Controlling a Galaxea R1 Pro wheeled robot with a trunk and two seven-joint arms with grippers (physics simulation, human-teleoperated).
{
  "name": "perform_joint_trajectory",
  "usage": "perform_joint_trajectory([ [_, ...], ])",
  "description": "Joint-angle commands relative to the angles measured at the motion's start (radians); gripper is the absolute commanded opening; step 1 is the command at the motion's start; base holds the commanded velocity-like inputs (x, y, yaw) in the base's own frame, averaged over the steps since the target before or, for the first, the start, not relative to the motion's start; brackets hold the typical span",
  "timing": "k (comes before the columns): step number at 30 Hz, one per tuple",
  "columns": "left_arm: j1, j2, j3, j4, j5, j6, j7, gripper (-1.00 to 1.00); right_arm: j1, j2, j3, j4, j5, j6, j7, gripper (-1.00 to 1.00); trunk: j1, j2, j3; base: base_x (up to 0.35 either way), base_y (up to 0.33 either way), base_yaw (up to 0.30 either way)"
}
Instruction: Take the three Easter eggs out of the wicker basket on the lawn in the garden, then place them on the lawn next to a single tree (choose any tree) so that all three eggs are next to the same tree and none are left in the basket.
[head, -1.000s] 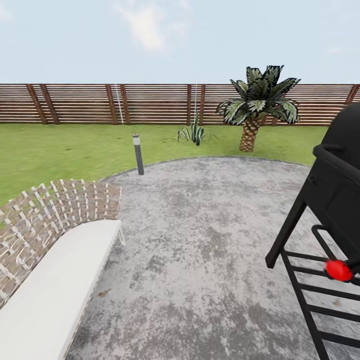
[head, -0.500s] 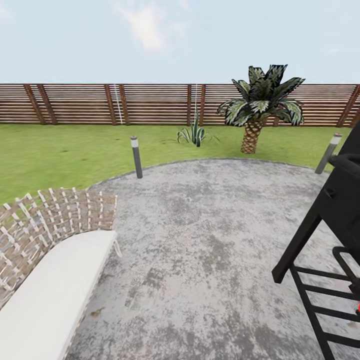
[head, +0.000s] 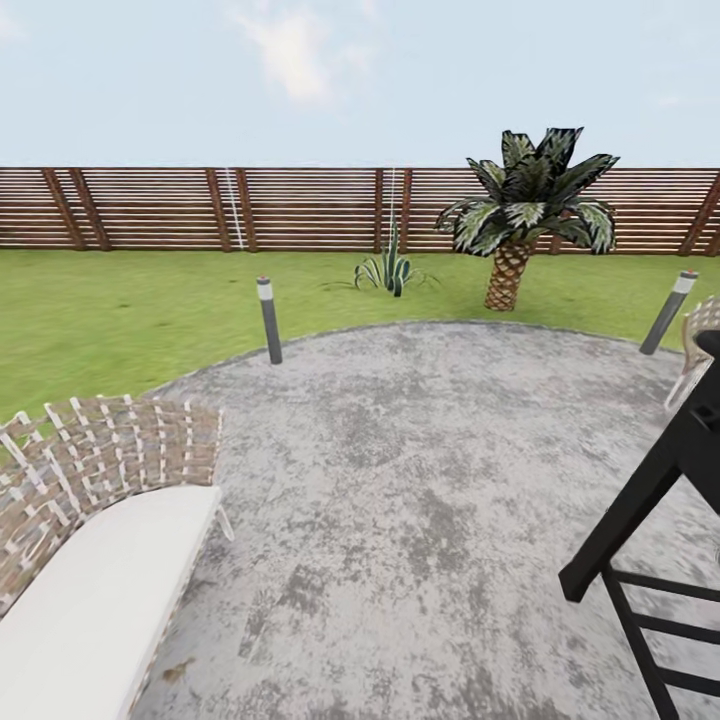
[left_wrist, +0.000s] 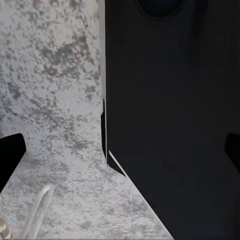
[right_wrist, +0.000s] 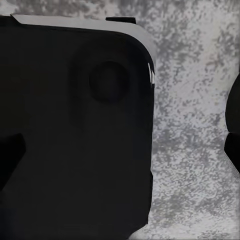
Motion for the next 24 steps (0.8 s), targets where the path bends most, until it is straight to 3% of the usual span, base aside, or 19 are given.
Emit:
perform_joint_trajectory([
  [1,0.000,0.000,0.001,0.000,0.001,-0.001,0.000,1.00,-0.001,0.000,0.000,0.001,-0.001,-0.003,0.000,1.00,0.001,0.000,-0.001,0.328,0.000,0.000],
  [24,0.000,0.000,0.001,0.000,0.001,-0.001,0.000,1.00,-0.001,-0.002,-0.001,0.001,-0.004,-0.003,0.000,1.00,0.001,0.000,-0.001,0.328,0.000,0.000],
])
